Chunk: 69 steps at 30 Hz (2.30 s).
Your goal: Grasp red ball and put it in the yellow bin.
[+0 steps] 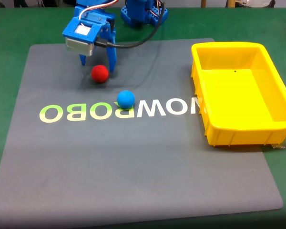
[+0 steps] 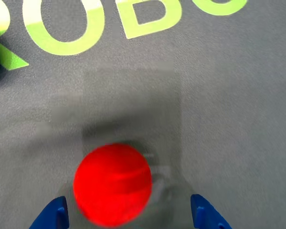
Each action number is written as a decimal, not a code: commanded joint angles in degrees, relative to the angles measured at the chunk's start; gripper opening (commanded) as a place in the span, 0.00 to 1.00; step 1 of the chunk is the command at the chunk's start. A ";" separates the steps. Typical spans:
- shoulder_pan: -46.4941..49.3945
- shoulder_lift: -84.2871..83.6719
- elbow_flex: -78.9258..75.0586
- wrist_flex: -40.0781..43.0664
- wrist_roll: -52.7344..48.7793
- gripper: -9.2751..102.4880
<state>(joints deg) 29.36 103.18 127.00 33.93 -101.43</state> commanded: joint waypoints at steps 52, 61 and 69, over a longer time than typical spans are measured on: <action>-10.02 0.70 -20.04 -5.71 7.73 0.08; -22.41 3.78 -26.81 -5.71 7.47 0.08; -35.95 4.75 -26.89 -5.19 7.73 0.08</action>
<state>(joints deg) -2.37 104.15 104.24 29.88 -94.31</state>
